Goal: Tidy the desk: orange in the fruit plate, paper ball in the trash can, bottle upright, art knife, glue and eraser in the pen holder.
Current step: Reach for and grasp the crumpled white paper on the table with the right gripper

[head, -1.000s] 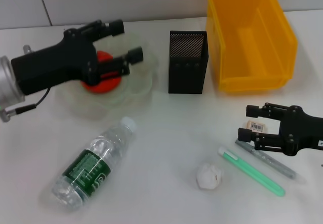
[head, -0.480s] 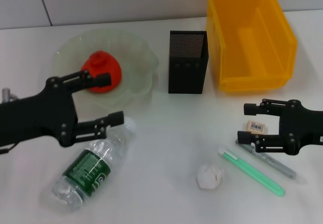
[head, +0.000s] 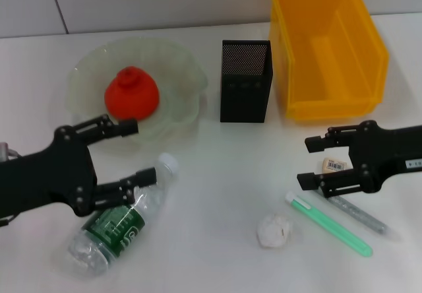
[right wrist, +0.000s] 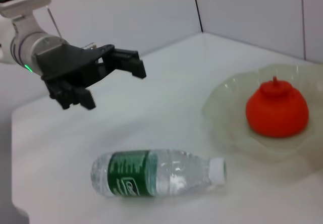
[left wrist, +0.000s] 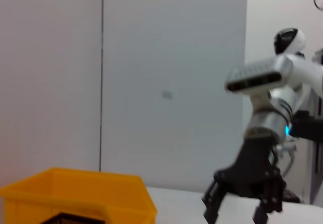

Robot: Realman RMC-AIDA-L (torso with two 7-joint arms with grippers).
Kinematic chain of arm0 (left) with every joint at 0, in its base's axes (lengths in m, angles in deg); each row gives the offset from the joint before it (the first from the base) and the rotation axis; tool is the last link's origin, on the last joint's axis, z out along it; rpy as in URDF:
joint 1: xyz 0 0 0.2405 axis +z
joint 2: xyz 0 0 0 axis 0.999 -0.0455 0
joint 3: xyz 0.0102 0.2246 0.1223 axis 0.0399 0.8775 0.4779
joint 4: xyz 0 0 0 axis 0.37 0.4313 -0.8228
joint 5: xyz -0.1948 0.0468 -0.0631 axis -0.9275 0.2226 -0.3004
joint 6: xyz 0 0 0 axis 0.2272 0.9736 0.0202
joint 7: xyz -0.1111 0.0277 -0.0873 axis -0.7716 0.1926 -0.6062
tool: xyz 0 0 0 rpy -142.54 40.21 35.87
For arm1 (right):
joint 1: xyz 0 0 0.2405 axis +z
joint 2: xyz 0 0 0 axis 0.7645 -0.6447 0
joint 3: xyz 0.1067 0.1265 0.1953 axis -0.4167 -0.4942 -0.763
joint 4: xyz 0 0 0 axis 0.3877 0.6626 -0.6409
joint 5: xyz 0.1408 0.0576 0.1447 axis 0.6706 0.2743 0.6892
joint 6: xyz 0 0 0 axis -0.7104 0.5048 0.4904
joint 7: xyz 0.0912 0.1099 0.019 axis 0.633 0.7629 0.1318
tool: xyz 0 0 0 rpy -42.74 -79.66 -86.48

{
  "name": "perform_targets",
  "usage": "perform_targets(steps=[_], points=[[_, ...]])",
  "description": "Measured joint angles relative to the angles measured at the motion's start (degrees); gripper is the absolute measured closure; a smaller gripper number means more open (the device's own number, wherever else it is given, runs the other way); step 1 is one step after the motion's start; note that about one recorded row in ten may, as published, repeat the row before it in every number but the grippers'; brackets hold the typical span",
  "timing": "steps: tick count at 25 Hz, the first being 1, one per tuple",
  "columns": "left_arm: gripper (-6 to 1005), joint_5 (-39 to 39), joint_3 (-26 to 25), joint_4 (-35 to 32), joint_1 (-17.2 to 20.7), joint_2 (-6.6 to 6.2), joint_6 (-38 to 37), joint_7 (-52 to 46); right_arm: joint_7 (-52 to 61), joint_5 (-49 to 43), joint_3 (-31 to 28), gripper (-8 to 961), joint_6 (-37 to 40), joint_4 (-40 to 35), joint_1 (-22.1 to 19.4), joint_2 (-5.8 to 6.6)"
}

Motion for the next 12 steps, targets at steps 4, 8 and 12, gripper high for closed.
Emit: perform_targets(steps=[4,8,12], points=[[207,1.0,-0.3,0.0,0.0,0.48,0.2,0.1,4.9,-4.0,3.2,184,-0.6,-4.8,1.3,-0.01],[207,1.4,-0.3,0.0,0.3,0.85,0.5,1.3,12.8,-10.0,8.5,183,-0.7,-9.0,4.3,0.07],[207,1.4,-0.1,0.1,0.5,0.99,0.5,1.4,18.5,-15.3,15.0,183,-1.6,-12.2,6.7,0.05]])
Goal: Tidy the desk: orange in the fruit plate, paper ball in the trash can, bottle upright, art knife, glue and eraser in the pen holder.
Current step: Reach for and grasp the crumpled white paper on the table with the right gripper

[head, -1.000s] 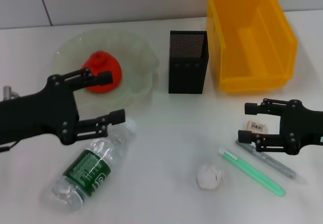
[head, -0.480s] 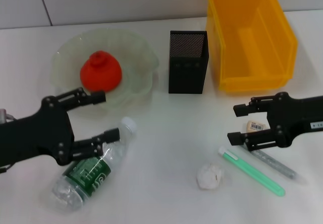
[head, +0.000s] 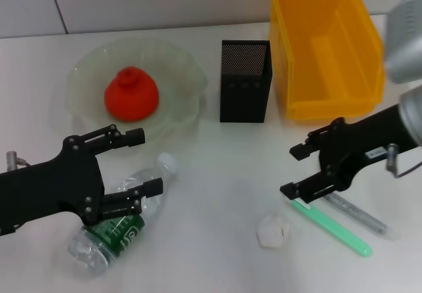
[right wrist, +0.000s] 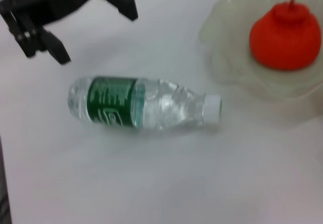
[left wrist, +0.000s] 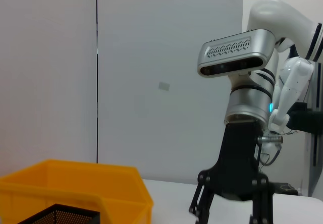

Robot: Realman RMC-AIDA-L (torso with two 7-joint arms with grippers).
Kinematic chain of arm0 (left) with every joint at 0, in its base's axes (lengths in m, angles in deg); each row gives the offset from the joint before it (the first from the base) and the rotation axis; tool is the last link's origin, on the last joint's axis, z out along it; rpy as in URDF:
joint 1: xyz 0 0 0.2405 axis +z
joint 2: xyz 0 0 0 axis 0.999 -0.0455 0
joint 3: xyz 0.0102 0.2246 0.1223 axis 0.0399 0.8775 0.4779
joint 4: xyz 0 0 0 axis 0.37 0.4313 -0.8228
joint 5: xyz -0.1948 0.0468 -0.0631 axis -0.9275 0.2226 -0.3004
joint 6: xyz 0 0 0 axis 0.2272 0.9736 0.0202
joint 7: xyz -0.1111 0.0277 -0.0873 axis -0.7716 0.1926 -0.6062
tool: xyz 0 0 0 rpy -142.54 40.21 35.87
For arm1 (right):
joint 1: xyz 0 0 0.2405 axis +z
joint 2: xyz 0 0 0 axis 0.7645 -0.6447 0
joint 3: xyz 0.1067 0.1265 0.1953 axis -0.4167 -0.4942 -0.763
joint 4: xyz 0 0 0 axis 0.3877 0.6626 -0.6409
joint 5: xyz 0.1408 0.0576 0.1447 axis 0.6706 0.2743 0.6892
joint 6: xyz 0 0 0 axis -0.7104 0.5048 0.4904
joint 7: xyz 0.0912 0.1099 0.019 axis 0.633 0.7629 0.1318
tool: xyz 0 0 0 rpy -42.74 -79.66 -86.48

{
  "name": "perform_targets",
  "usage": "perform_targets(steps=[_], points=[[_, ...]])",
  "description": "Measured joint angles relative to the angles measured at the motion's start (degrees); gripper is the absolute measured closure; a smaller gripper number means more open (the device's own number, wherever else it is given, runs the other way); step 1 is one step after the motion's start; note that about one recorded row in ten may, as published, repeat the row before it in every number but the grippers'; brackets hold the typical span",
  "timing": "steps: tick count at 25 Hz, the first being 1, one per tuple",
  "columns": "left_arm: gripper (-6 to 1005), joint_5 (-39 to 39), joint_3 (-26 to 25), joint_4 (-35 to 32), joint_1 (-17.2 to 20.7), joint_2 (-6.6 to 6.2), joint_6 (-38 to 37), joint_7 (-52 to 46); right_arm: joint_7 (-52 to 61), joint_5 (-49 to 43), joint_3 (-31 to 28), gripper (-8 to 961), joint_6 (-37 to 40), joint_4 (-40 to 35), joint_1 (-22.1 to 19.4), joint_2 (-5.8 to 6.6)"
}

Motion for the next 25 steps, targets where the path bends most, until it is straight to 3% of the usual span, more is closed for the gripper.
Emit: perform_targets(steps=[8,25], points=[[208,0.0,0.0,0.0,0.1,0.1,-0.4,-0.6,6.7,-11.7,16.3,185,-4.9,-3.8,1.5,-0.26],[208,-0.1,-0.3,0.8,0.7,0.28,0.1,-0.6,11.2,-12.8,26.1,212,-7.7,-3.6,1.8,-0.44]])
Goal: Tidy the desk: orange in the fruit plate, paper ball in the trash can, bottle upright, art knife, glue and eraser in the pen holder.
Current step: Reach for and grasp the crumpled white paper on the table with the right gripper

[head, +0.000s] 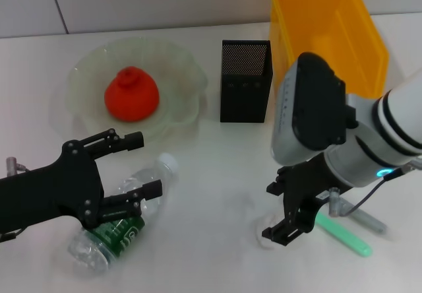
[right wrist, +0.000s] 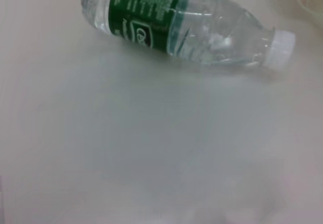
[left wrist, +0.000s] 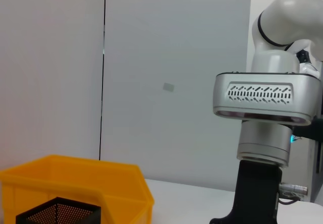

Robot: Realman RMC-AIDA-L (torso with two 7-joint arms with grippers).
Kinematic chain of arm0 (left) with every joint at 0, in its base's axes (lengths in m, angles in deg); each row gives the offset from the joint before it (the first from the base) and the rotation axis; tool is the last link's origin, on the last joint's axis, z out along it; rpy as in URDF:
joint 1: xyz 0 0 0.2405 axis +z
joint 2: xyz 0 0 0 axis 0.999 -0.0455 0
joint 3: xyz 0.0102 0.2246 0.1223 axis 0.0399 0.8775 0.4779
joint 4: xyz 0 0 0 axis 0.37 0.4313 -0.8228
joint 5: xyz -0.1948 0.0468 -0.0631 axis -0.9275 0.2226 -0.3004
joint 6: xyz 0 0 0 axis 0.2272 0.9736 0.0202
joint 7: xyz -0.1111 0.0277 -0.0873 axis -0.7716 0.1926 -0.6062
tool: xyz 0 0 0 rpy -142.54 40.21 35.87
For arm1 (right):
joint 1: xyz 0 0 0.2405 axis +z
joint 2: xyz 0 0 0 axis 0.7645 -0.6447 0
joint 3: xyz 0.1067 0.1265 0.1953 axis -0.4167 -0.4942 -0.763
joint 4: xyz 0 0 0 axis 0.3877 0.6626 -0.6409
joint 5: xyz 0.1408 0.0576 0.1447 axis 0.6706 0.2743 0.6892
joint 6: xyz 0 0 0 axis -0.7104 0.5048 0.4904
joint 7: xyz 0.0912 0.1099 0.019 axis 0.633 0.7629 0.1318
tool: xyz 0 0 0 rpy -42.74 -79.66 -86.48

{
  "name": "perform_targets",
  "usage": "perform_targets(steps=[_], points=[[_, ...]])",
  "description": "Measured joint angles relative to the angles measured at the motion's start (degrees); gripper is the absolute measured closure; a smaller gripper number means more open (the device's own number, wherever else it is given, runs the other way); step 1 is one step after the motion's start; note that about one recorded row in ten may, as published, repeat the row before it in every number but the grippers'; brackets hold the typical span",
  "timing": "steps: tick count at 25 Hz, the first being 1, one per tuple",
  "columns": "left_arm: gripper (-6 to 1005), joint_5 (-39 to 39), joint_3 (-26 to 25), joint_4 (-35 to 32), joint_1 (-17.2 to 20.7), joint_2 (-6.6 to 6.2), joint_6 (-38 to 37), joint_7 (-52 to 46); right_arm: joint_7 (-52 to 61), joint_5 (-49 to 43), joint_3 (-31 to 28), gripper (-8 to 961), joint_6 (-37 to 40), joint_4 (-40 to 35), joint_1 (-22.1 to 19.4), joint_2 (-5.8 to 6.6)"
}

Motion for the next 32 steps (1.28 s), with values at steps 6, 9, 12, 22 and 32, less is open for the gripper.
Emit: perform_targets(steps=[6,9,12,22,32], points=[[208,-0.1,0.0,0.0,0.8,0.0,0.0,0.1,1.6,-0.4,1.5,224,-0.5,0.1,0.1,0.0],[209,-0.3,0.0,0.3,1.0,0.0,0.0,0.1,3.2,-1.0,1.5,230,-0.2,0.4,0.6,0.03],[209,-0.4,0.0,0.5,1.0,0.0,0.0,0.1,3.3,-1.1,1.7,236,0.0,0.7,0.7,0.07],[209,-0.5,0.0,0.6,1.0,0.16,-0.1,0.0,4.5,-1.1,4.0,255,-0.2,2.1,0.7,0.09],[209,-0.6,0.0,0.7,0.8,0.17,-0.5,0.2,5.5,-1.2,4.5,275,-0.4,2.5,0.9,0.09]])
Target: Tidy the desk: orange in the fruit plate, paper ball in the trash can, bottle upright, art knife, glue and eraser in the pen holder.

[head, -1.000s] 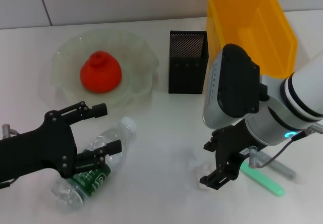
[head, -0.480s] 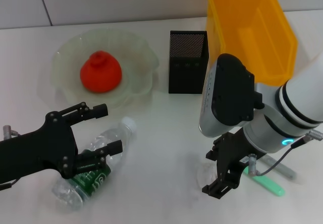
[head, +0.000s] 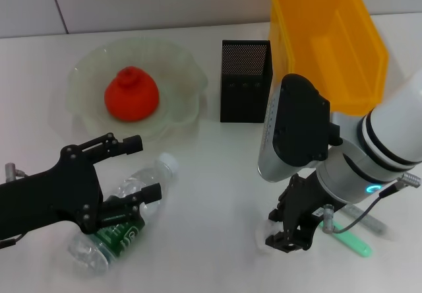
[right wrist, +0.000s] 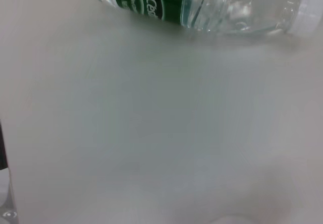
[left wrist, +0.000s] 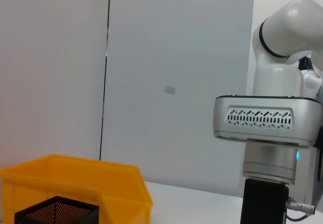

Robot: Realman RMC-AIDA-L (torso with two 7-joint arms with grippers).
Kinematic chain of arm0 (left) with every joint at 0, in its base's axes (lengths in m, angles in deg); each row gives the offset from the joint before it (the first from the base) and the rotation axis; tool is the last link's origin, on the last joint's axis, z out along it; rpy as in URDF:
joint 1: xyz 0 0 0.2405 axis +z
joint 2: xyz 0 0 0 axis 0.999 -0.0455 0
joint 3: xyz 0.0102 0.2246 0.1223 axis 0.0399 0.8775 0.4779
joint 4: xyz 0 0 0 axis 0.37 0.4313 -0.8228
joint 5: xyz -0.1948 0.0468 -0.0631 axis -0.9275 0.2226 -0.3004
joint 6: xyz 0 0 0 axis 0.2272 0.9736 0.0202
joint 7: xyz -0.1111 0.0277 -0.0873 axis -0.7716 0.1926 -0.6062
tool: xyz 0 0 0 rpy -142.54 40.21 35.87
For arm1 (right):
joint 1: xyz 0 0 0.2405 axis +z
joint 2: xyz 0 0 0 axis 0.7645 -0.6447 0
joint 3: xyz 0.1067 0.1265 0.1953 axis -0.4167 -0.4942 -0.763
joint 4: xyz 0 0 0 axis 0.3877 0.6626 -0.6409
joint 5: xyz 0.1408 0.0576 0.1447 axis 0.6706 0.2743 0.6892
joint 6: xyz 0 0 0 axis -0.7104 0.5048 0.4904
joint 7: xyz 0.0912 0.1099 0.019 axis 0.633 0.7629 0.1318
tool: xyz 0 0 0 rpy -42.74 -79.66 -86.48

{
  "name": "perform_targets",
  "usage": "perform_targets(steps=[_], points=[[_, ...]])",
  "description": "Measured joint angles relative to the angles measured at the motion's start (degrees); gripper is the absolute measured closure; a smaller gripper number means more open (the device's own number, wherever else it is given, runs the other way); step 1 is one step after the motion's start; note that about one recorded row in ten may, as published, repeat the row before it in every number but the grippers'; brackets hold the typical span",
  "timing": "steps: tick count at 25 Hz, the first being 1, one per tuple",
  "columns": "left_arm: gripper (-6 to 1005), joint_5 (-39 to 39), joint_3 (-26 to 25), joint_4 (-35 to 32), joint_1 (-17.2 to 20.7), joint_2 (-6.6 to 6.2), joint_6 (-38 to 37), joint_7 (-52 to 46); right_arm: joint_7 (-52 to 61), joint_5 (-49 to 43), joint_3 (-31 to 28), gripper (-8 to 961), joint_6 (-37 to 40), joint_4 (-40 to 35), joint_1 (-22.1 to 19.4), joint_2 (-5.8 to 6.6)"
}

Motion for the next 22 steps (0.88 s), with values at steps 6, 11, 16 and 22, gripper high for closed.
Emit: perform_targets(steps=[6,11,16,22], points=[[210,0.0,0.1,0.0,0.0,0.0,-0.1,0.0,0.9,0.0,0.1,525,0.0,0.2,0.1,0.0],[210,0.0,0.3,0.0,0.0,0.0,-0.1,0.3,0.9,0.0,0.2,594,0.2,0.2,0.1,0.0],[210,0.0,0.4,0.0,-0.2,0.0,-0.1,0.3,0.9,0.0,0.2,647,0.3,0.2,0.1,0.05],[210,0.0,0.4,0.0,-0.2,0.0,0.0,0.4,1.9,-1.7,0.2,684,0.4,-0.8,0.1,0.08]])
